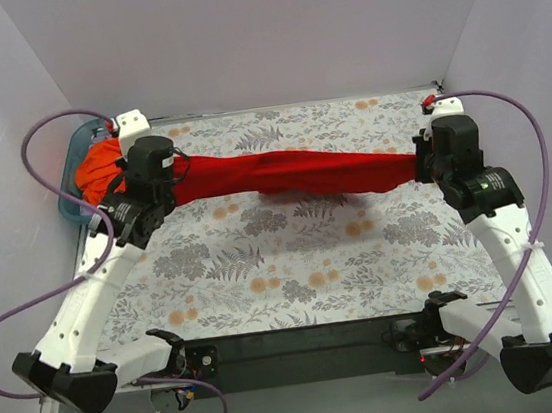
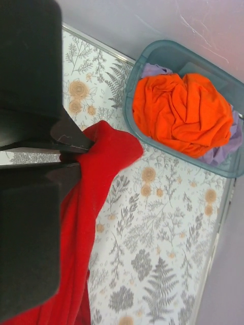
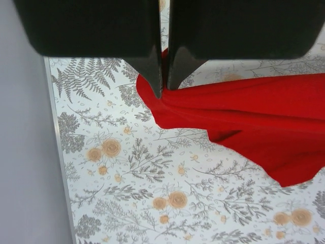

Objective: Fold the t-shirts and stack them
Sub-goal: Flatten the tshirt out

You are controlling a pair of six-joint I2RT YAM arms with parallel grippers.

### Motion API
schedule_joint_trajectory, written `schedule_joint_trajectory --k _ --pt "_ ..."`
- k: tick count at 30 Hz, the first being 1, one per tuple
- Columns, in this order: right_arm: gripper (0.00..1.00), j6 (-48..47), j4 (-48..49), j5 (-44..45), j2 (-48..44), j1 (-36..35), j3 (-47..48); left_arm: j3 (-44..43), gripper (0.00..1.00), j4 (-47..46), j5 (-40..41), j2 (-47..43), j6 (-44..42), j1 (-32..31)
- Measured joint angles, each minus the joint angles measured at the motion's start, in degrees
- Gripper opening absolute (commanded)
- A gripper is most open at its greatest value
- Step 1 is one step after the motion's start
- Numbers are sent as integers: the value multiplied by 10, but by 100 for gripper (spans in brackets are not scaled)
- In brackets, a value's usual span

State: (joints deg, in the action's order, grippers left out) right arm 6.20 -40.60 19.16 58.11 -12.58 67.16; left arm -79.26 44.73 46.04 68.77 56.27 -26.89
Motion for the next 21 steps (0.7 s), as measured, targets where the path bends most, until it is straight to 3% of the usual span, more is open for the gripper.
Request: schedule_joint_trajectory --k 6,10,12,13,14,16,17,18,21 --pt "1 -26 0 -16 -37 2 9 33 5 -31 -47 -59 -6 9" --pt "2 -32 0 -22 -10 2 3 59 18 -85 -113 18 -12 83" --pt "11 -33 1 -28 14 2 -5 41 20 -98 -145 111 3 138" --pt "15 -32 0 -31 28 2 -9 23 26 -98 -158 165 12 161" --pt "30 -34 0 -37 46 2 -16 7 31 -97 -169 206 18 175" --pt "45 -35 1 -44 61 2 -25 -23 40 -87 -201 288 37 199" --pt "50 -33 0 -48 69 3 -33 -26 53 -84 -223 306 43 206" --pt "55 -33 0 -52 74 4 -40 -24 58 -78 -241 312 47 208" --pt "56 -34 0 -65 82 6 -56 15 67 -80 -293 276 71 205"
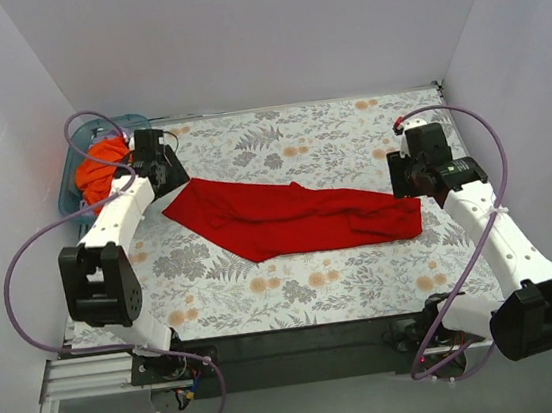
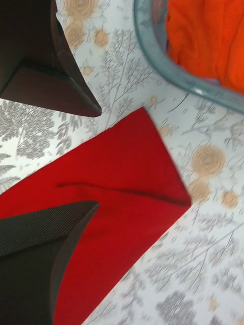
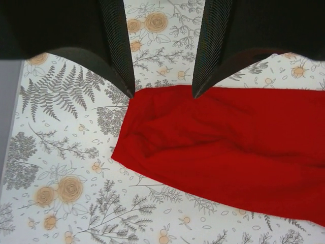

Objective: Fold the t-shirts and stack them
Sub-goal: Flatten the tshirt out

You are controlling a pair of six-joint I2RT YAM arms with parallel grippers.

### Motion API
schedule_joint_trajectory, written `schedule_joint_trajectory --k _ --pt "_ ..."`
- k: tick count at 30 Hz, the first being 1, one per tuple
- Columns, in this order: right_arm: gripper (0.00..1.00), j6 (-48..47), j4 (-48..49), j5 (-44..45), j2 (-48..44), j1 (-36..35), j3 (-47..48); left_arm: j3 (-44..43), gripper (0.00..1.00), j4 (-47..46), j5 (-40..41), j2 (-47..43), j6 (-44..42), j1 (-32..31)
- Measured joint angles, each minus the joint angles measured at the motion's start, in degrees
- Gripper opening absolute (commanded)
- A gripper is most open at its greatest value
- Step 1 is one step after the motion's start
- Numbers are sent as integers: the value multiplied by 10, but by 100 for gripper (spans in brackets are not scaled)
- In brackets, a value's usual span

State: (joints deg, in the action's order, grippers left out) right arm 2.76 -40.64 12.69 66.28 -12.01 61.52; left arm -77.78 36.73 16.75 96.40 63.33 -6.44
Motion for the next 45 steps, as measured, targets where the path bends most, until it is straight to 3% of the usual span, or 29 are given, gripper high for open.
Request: schedule_joint_trajectory --k 5,8,15,23,25,28,29,33,34,39,45 --pt "56 2 2 -52 7 0 -16 127 67 -25 -80 -143 31 -6" --pt "56 6 10 -98 7 -2 -34 206 62 -48 -120 -199 47 -7" --pt "56 30 44 -192 5 -24 -93 297 49 -119 -207 -165 91 -8" --pt "56 50 90 -217 -18 -31 -151 294 47 -195 -265 -77 122 -13" --pt "56 55 97 -218 -18 -31 -163 287 40 -206 -268 -52 126 -21" --pt "56 60 109 -219 -17 -31 -164 275 38 -209 -269 -23 128 -31" --pt "56 61 116 -219 -16 -31 -165 267 34 -209 -268 -13 128 -35" --pt "56 63 137 -203 -14 -31 -191 250 3 -213 -265 0 127 -47" --pt "56 65 141 -194 -14 -31 -198 248 0 -213 -264 0 127 -47" --pt "56 85 151 -128 -11 -31 -233 233 0 -189 -246 -7 116 -48" --pt "56 91 162 -79 -7 -31 -246 180 0 -115 -199 -82 89 -48"
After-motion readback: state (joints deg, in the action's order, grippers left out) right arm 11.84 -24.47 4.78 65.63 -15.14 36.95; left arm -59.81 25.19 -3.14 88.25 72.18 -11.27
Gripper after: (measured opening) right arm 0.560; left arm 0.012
